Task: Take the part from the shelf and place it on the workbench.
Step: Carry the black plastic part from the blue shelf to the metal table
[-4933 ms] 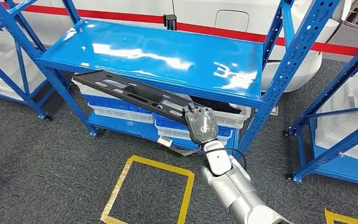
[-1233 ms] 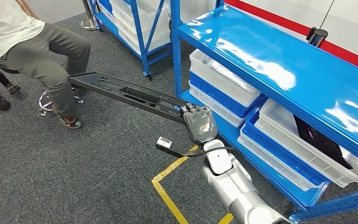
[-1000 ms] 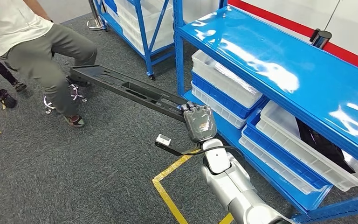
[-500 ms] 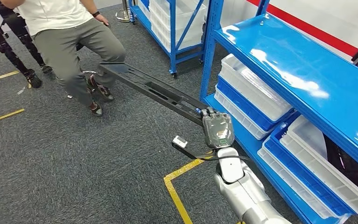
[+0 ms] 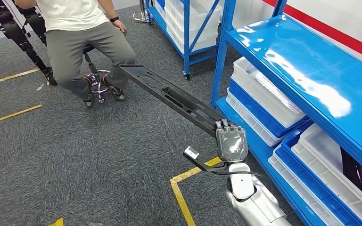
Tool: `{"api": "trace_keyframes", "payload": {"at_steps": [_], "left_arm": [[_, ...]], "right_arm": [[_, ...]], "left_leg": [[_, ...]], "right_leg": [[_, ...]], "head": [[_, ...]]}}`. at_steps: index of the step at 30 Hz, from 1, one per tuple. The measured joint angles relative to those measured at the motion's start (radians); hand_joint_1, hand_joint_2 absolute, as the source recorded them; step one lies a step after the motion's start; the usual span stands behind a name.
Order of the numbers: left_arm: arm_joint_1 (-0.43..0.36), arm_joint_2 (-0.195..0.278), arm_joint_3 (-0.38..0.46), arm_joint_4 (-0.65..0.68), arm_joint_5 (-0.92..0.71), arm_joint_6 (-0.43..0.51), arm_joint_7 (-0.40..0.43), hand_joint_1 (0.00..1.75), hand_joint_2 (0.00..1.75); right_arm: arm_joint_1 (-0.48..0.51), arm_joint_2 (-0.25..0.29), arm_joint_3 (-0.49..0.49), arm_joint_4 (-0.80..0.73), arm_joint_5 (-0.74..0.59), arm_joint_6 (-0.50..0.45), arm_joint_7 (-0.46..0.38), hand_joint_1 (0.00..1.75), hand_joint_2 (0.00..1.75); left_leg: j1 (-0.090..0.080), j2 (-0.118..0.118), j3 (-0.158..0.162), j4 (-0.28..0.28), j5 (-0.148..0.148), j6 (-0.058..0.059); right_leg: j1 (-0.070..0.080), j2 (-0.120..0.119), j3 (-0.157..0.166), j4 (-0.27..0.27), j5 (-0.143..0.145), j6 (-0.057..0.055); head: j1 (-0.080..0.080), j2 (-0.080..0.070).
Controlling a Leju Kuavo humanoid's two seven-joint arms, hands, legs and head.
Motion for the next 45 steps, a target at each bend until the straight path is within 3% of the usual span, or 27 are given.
{"api": "trace_keyframes", "payload": {"at_steps": [1,2,5,7,10,12,14,15,16,17,19,20,22,24,26,28,30,31,32,33,35,37,39,40,42,44,45], "left_arm": [[0.001,-0.002,-0.001,0.0,-0.005,-0.002,0.002,0.0,1.75],[0.002,-0.004,-0.002,0.0,-0.011,-0.005,0.004,0.0,1.75],[0.0,-0.007,-0.013,0.0,-0.036,-0.004,0.019,0.0,1.75],[-0.002,-0.007,-0.02,0.0,-0.046,0.001,0.029,0.0,1.75],[0.0,-0.007,-0.021,0.0,-0.049,0.006,0.035,0.0,1.75],[-0.001,-0.006,-0.021,0.0,-0.049,0.01,0.038,0.0,1.75],[-0.004,-0.006,-0.021,0.0,-0.052,0.013,0.041,0.0,1.75],[-0.004,-0.007,-0.021,0.0,-0.055,0.013,0.044,0.0,1.75],[-0.003,-0.008,-0.021,0.0,-0.058,0.014,0.046,0.0,1.75],[-0.001,-0.009,-0.021,0.0,-0.06,0.014,0.048,0.0,1.75],[0.0,-0.01,-0.021,0.001,-0.063,0.014,0.05,0.0,1.75],[0.0,-0.01,-0.021,0.001,-0.064,0.014,0.05,0.0,1.75],[0.0,-0.01,-0.021,0.001,-0.066,0.015,0.051,0.0,1.75],[0.002,-0.009,-0.021,0.001,-0.069,0.015,0.051,0.0,1.75],[0.003,-0.008,-0.021,0.001,-0.073,0.016,0.051,0.0,1.75],[0.001,-0.006,-0.021,0.001,-0.078,0.017,0.052,0.0,1.75],[0.0,-0.006,-0.021,0.001,-0.083,0.019,0.052,0.0,1.75],[0.0,-0.006,-0.021,0.001,-0.085,0.02,0.054,0.0,1.75],[0.0,-0.005,-0.021,0.001,-0.088,0.022,0.056,0.0,1.75],[-0.001,-0.005,-0.021,0.001,-0.09,0.024,0.059,0.0,1.75],[-0.004,-0.002,-0.021,0.001,-0.093,0.026,0.065,0.0,1.75],[-0.008,0.0,-0.021,0.001,-0.093,0.028,0.066,0.0,1.75],[-0.01,0.0,-0.021,0.001,-0.092,0.029,0.064,0.0,1.75],[-0.009,0.0,-0.021,0.002,-0.091,0.029,0.063,0.0,1.75],[-0.008,-0.001,-0.02,0.002,-0.089,0.03,0.06,0.0,1.75],[-0.009,-0.004,-0.02,0.002,-0.086,0.032,0.056,0.0,1.75],[-0.01,-0.005,-0.02,0.002,-0.084,0.033,0.055,0.0,1.75]], "right_arm": [[0.008,-0.008,0.005,-0.005,0.0,0.003,0.009,1.75,1.75],[0.016,-0.015,0.01,-0.012,0.0,0.008,0.019,1.75,1.75],[0.035,-0.042,0.024,-0.047,0.0,0.023,0.056,1.75,1.75],[0.045,-0.06,0.029,-0.072,0.0,0.03,0.068,1.75,1.75],[0.058,-0.076,0.031,-0.099,0.0,0.031,0.063,1.75,1.75],[0.065,-0.086,0.033,-0.107,0.0,0.029,0.055,1.75,1.75],[0.075,-0.095,0.037,-0.109,0.0,0.027,0.052,1.75,1.75],[0.08,-0.099,0.038,-0.109,0.0,0.025,0.052,1.75,1.75],[0.083,-0.102,0.04,-0.109,0.0,0.023,0.052,1.75,1.75],[0.085,-0.105,0.041,-0.109,0.0,0.021,0.051,1.75,1.75],[0.086,-0.11,0.042,-0.109,0.0,0.016,0.049,1.75,1.75],[0.085,-0.112,0.042,-0.109,0.0,0.014,0.049,1.75,1.75],[0.085,-0.113,0.043,-0.108,0.0,0.009,0.047,1.75,1.75],[0.084,-0.112,0.044,-0.108,0.0,0.003,0.042,1.75,1.75],[0.084,-0.111,0.042,-0.108,0.0,-0.002,0.034,1.75,1.75],[0.089,-0.112,0.036,-0.108,0.0,-0.01,0.02,1.75,1.75],[0.099,-0.114,0.028,-0.109,0.0,-0.018,0.008,1.75,1.75],[0.104,-0.115,0.024,-0.11,0.0,-0.02,0.006,1.75,1.75],[0.109,-0.116,0.022,-0.111,0.0,-0.021,0.008,1.75,1.75],[0.111,-0.116,0.021,-0.113,0.0,-0.02,0.012,1.75,1.75],[0.113,-0.117,0.02,-0.121,0.0,-0.019,0.024,1.75,1.75],[0.112,-0.118,0.021,-0.128,0.0,-0.018,0.03,1.75,1.75],[0.112,-0.117,0.023,-0.132,0.0,-0.018,0.025,1.75,1.75],[0.112,-0.115,0.023,-0.133,0.0,-0.018,0.018,1.75,1.75],[0.112,-0.114,0.023,-0.134,0.0,-0.02,-0.003,1.75,1.75],[0.113,-0.113,0.02,-0.134,0.0,-0.021,-0.028,1.75,1.75],[0.115,-0.112,0.016,-0.133,0.0,-0.021,-0.042,1.75,1.75]], "left_leg": [[0.0,0.001,-0.006,0.008,0.007,0.001],[0.0,0.003,0.009,-0.025,0.031,0.004],[-0.011,0.04,0.112,-0.221,0.106,0.025],[-0.022,0.052,0.136,-0.268,0.111,0.035],[-0.018,0.029,0.15,-0.288,0.121,0.048],[-0.012,0.016,0.166,-0.305,0.132,0.06],[-0.013,-0.003,0.167,-0.306,0.136,0.064],[-0.012,-0.014,0.167,-0.306,0.136,0.064],[-0.012,-0.026,0.167,-0.305,0.135,0.064],[-0.011,-0.037,0.167,-0.304,0.135,0.062],[-0.007,-0.057,0.166,-0.295,0.131,0.054],[-0.007,-0.065,0.162,-0.288,0.126,0.047],[-0.009,-0.077,0.154,-0.277,0.121,0.033],[-0.006,-0.083,0.15,-0.275,0.12,0.024],[-0.002,-0.058,0.137,-0.246,0.1,0.016],[-0.001,-0.017,0.089,-0.143,0.04,0.01],[0.0,-0.001,0.025,-0.015,-0.014,0.007],[0.0,0.0,0.01,0.014,-0.018,0.008],[-0.001,0.002,0.014,0.005,-0.005,0.011],[-0.002,0.007,0.039,-0.045,0.024,0.016],[-0.01,0.042,0.114,-0.183,0.08,0.032],[-0.022,0.066,0.151,-0.256,0.098,0.042],[-0.028,0.05,0.151,-0.264,0.099,0.048],[-0.025,0.04,0.156,-0.272,0.104,0.051],[-0.019,0.02,0.168,-0.292,0.117,0.059],[-0.015,-0.001,0.172,-0.3,0.123,0.065],[-0.014,-0.013,0.171,-0.3,0.124,0.066]], "right_leg": [[0.002,-0.008,0.0,0.0,-0.001,-0.001],[0.004,-0.015,0.001,0.0,-0.002,-0.002],[0.011,-0.032,0.003,0.0,-0.005,0.001],[0.016,-0.043,0.003,-0.002,-0.008,0.007],[0.017,-0.043,0.003,0.006,-0.018,0.019],[0.015,-0.013,-0.028,0.077,-0.055,0.018],[0.008,0.01,-0.091,0.212,-0.109,0.014],[0.005,0.013,-0.12,0.267,-0.125,0.018],[0.001,0.015,-0.132,0.286,-0.124,0.026],[-0.003,0.016,-0.125,0.264,-0.108,0.037],[-0.014,0.028,-0.066,0.131,-0.05,0.062],[-0.017,0.037,-0.036,0.068,-0.026,0.066],[-0.017,0.047,-0.008,0.012,-0.005,0.059],[-0.014,0.037,-0.007,0.014,-0.002,0.042],[-0.016,0.027,-0.006,0.012,0.0,0.028],[-0.012,0.014,-0.005,0.011,0.0,0.016],[-0.005,-0.003,-0.005,0.012,-0.002,0.01],[-0.002,-0.012,-0.005,0.012,-0.003,0.008],[0.001,-0.02,-0.005,0.012,-0.004,0.008],[0.003,-0.028,-0.004,0.012,-0.005,0.007],[0.009,-0.042,-0.003,0.012,-0.006,0.008],[0.013,-0.057,-0.003,0.011,-0.008,0.012],[0.013,-0.073,0.001,0.008,-0.011,0.019],[0.014,-0.071,0.0,0.011,-0.014,0.023],[0.013,-0.038,-0.019,0.055,-0.04,0.025],[0.009,0.003,-0.075,0.174,-0.094,0.018],[0.008,0.011,-0.108,0.241,-0.118,0.017]], "head": [[0.0,0.0],[0.0,0.0],[0.001,0.0],[0.002,0.0],[0.002,0.0],[0.005,0.0],[0.007,0.0],[0.009,0.0],[0.01,0.0],[0.01,0.0],[0.013,0.0],[0.015,0.0],[0.016,0.0],[0.013,0.0],[0.009,0.0],[0.003,0.0],[0.0,0.0],[0.0,0.0],[0.0,0.0],[0.0,0.0],[0.001,0.0],[0.003,0.0],[0.004,0.0],[0.005,0.0],[0.006,0.0],[0.009,0.0],[0.011,0.0]]}}
